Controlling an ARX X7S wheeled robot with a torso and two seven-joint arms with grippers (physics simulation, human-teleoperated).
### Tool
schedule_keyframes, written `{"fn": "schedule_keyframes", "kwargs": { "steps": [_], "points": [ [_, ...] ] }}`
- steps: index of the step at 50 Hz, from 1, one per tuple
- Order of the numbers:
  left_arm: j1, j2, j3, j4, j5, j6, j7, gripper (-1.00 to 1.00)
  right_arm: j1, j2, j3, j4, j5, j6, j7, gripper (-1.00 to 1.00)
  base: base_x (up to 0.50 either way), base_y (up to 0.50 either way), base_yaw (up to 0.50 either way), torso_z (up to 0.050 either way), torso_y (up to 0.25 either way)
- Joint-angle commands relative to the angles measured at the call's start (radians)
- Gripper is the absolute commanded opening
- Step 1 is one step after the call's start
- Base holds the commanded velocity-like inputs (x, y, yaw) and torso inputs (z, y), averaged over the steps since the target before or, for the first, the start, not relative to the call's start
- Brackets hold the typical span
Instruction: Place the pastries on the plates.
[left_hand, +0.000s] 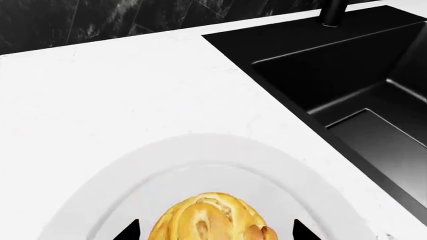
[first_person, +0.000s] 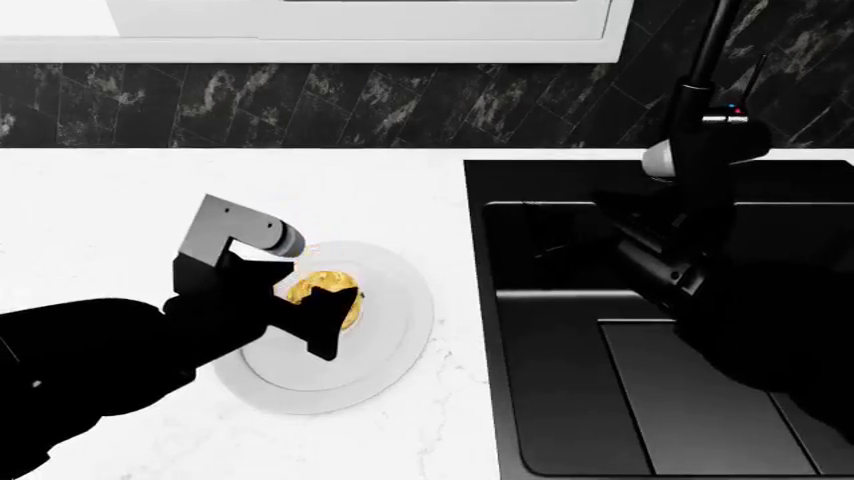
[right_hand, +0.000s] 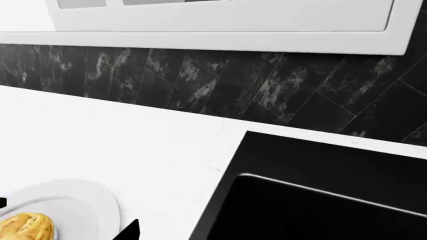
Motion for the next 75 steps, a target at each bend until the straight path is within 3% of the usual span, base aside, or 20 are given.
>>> {"fn": "schedule_keyframes", "kwargs": {
  "steps": [1, 15, 36, 42, 44, 62, 75],
  "points": [
    [0.005, -0.005, 0.007, -0.005, -0.003, 0.005, 0.002, 1.00, -0.005, 0.001, -0.001, 0.001, 0.000, -0.002, -0.002, 1.00, 0.00, 0.00, 0.00, 0.000, 0.000],
    [-0.025, 0.013, 0.005, -0.010, -0.014, -0.004, -0.019, 1.00, -0.006, 0.003, 0.001, 0.001, 0.001, -0.003, -0.003, 1.00, 0.00, 0.00, 0.00, 0.000, 0.000],
    [-0.075, -0.044, -0.079, 0.051, -0.077, -0.018, -0.097, 1.00, 0.046, 0.003, 0.004, -0.005, 0.004, 0.027, 0.014, 1.00, 0.00, 0.00, 0.00, 0.000, 0.000],
    [-0.133, -0.092, -0.124, 0.092, -0.148, -0.074, -0.166, 1.00, 0.120, -0.016, 0.000, 0.004, 0.024, 0.073, 0.017, 1.00, 0.00, 0.00, 0.00, 0.000, 0.000],
    [-0.175, -0.061, -0.102, 0.077, -0.142, -0.096, -0.198, 1.00, 0.129, -0.020, 0.014, 0.015, 0.046, 0.070, 0.028, 1.00, 0.00, 0.00, 0.00, 0.000, 0.000],
    [-0.417, -0.074, -0.122, 0.005, -0.261, -0.253, -0.334, 1.00, 0.335, -0.051, 0.027, 0.066, 0.119, 0.180, 0.058, 1.00, 0.00, 0.00, 0.00, 0.000, 0.000],
    [-0.457, -0.085, -0.154, -0.001, -0.369, -0.282, -0.407, 1.00, 0.378, -0.032, 0.042, 0.042, 0.143, 0.201, 0.082, 1.00, 0.00, 0.00, 0.00, 0.000, 0.000]
  ]
}}
